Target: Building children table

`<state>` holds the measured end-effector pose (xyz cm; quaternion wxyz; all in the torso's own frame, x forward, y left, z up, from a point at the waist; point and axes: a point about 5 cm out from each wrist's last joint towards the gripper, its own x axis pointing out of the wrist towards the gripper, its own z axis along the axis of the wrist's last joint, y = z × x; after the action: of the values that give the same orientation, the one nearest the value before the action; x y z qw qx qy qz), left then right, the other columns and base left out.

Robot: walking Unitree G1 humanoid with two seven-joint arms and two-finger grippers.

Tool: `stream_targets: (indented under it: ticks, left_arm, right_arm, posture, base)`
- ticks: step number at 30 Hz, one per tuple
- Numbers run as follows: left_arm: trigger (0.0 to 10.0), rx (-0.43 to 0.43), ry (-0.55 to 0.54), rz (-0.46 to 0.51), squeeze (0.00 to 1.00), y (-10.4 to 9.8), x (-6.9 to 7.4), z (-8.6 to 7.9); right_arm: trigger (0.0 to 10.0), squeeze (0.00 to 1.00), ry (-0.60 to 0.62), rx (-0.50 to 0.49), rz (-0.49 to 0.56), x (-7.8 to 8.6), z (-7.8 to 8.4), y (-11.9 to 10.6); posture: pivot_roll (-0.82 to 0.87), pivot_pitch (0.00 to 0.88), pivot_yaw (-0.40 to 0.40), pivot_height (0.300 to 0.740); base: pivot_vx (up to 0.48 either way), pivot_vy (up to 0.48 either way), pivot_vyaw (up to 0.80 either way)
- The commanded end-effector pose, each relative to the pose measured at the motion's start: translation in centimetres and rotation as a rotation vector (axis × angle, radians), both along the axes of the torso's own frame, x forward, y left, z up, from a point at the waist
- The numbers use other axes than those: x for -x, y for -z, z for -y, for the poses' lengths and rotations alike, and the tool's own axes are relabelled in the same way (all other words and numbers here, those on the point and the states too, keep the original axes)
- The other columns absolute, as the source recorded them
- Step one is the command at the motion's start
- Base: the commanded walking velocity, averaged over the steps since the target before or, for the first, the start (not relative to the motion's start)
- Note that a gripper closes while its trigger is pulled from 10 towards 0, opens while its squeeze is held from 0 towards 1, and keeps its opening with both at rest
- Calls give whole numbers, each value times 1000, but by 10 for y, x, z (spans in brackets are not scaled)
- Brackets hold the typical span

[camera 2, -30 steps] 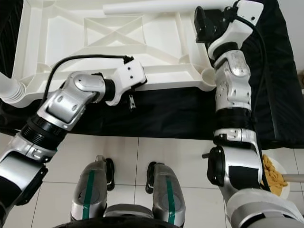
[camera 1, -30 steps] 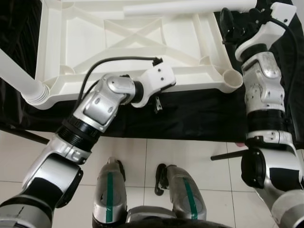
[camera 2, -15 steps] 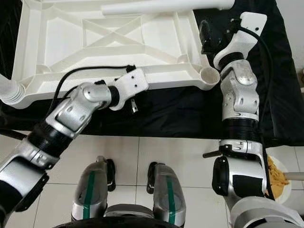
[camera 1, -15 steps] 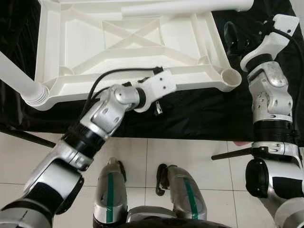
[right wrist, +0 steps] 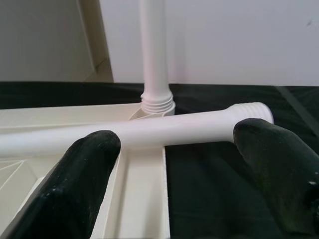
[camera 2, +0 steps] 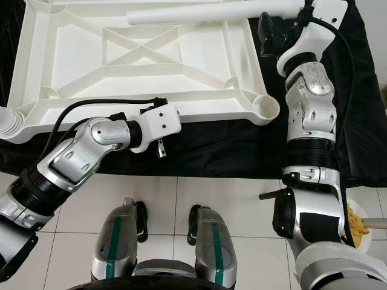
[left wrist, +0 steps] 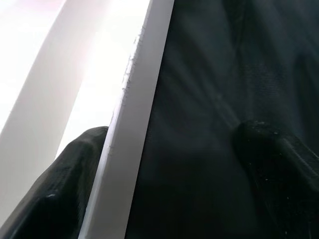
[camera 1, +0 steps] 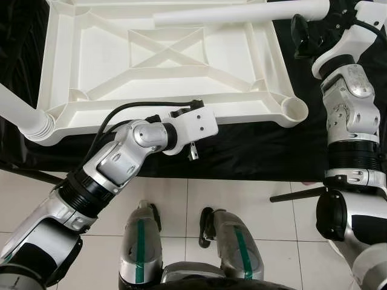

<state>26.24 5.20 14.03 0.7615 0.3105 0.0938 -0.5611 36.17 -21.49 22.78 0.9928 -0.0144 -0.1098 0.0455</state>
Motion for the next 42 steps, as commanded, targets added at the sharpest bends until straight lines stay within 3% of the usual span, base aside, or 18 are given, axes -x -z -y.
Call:
stream_targets:
  ticks: [1, 8, 14, 25, 26, 27, 29, 30, 31, 32, 34, 41, 42]
  left_arm:
    - [10000, -55, 248, -178, 0, 5, 24, 3]
    - [10000, -60, 256, -187, 0, 2, 35, -5]
    - [10000, -56, 234, -178, 0, 0, 35, -8]
    - [10000, -23, 137, -101, 0, -19, 18, -7]
    - [10000, -16, 91, -107, 0, -21, 12, -7]
    - [10000, -4, 50, -92, 294, -23, 7, -6]
    - [10000, -4, 50, -92, 294, -23, 7, -6]
    - [10000, 19, 6, -89, 941, -25, 1, -4]
    - [10000, 19, 6, -89, 941, -25, 1, -4]
    - [10000, 61, -34, -81, 1000, -32, -5, -4]
    - [10000, 134, -79, -67, 1000, -46, -15, -5]
    - [10000, 218, -102, -3, 1000, -67, -24, -9]
    - [10000, 269, -149, 47, 914, -78, -32, -11]
  right_arm:
    - [10000, 0, -4, 10, -8, -3, 0, 0]
    - [10000, 0, -18, 14, 0, -9, -5, -4]
    - [10000, 0, -18, 19, 2, -11, -5, -5]
    - [10000, 0, -21, 71, 12, -18, -4, -12]
    - [10000, 0, -18, 75, 15, -19, -4, -12]
    - [10000, 0, -17, 76, 18, -20, -3, -13]
    - [10000, 0, -17, 76, 18, -20, -3, -13]
    - [10000, 0, -17, 77, 20, -21, -4, -14]
    - [10000, 0, -17, 77, 20, -21, -4, -14]
    - [10000, 0, -21, 79, 19, -22, -5, -14]
    - [10000, 0, -34, 95, 9, -24, -6, -15]
    - [10000, 0, -51, 151, -25, -30, -5, -17]
    - [10000, 0, -48, 191, -36, -32, -4, -18]
  posture:
    - [71, 123, -32, 740]
    - [82, 118, -39, 740]
    - [90, 116, -42, 740]
    - [96, 118, -51, 740]
    - [96, 114, -52, 740]
    - [97, 112, -54, 740]
    - [97, 112, -54, 740]
    - [98, 108, -57, 740]
    - [98, 108, -57, 740]
    - [102, 104, -63, 740]
    - [104, 100, -68, 740]
    - [101, 98, -75, 740]
    - [99, 97, -82, 740]
  base:
    - [0, 0, 0]
    - [0, 0, 0]
    - [0, 0, 0]
    - [0, 0, 0]
    - [0, 0, 0]
    - [0, 0, 0]
    - [0, 0, 0]
    - [0, 0, 0]
    - [0, 0, 0]
    - [0, 0, 0]
    - [0, 0, 0]
    - [0, 0, 0]
    - [0, 0, 0]
